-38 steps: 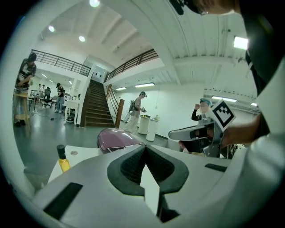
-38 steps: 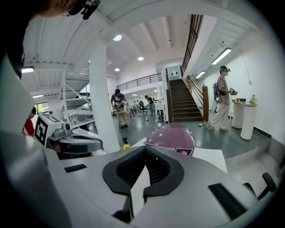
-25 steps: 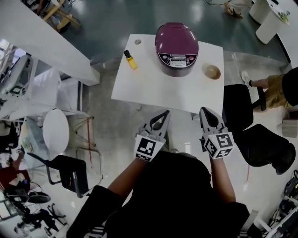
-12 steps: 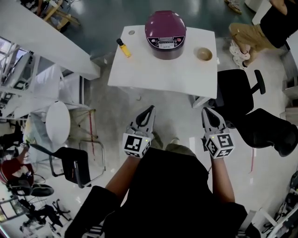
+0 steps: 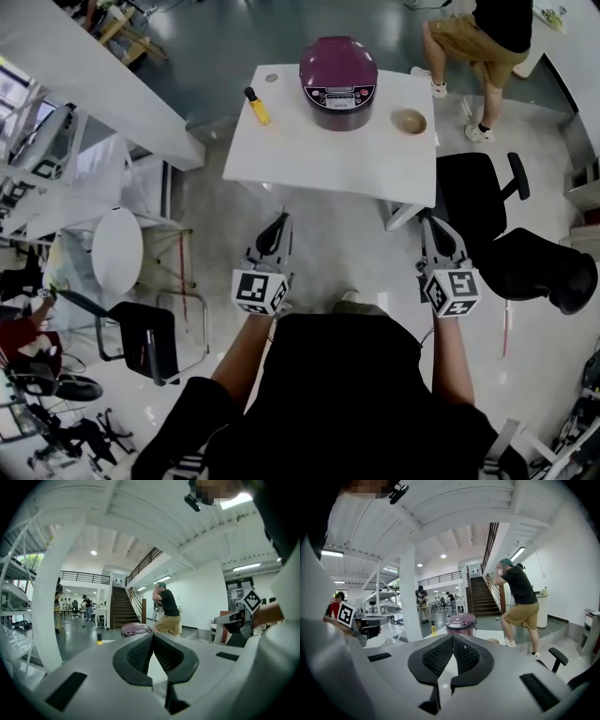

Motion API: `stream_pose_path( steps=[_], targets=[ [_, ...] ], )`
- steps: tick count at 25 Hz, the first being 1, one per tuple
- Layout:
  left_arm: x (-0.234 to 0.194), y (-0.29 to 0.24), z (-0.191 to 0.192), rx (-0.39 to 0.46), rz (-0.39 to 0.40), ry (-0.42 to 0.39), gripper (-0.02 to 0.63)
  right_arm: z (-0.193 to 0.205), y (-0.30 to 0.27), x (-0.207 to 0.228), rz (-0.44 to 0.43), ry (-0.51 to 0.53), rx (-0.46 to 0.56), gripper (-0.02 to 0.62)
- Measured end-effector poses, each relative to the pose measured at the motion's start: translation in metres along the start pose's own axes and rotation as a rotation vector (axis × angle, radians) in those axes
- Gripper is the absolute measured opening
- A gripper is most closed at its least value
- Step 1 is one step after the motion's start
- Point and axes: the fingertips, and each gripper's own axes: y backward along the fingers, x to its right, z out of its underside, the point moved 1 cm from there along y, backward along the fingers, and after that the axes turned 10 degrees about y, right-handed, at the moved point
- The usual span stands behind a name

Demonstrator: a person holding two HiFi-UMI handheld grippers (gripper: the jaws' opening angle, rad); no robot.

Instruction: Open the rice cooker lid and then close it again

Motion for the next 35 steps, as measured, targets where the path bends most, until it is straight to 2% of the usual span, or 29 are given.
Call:
stream_pose_path(
  steps=[9, 13, 18, 25, 35],
  targets=[
    [-0.022, 0.009, -0.011, 0.015, -0.007, -0.007, 0.003, -0.016, -0.01, -0.004, 0.02, 0.036, -0.005, 0.0],
    [-0.015, 0.004, -0.02, 0.033, 0.019, -0.011, 0.003, -0.018, -0.01, -0.009, 0.029, 0.057, -0.014, 0.0],
    [-0.005, -0.003, -0.024, 0.039, 0.042, -0.063, 0.003, -0.016, -0.007, -0.012, 0.034, 0.065, -0.02, -0.002],
    [0.014, -0.003, -0.021, 0.054, 0.086, -0.057, 0.003, -0.009, 0.004, -0.01, 0.045, 0.056, -0.018, -0.002],
    [0.023, 0.002, -0.017, 0.043, 0.093, -0.059, 0.003, -0.003, 0.017, -0.009, 0.065, 0.061, -0.035, -0.002]
  ],
)
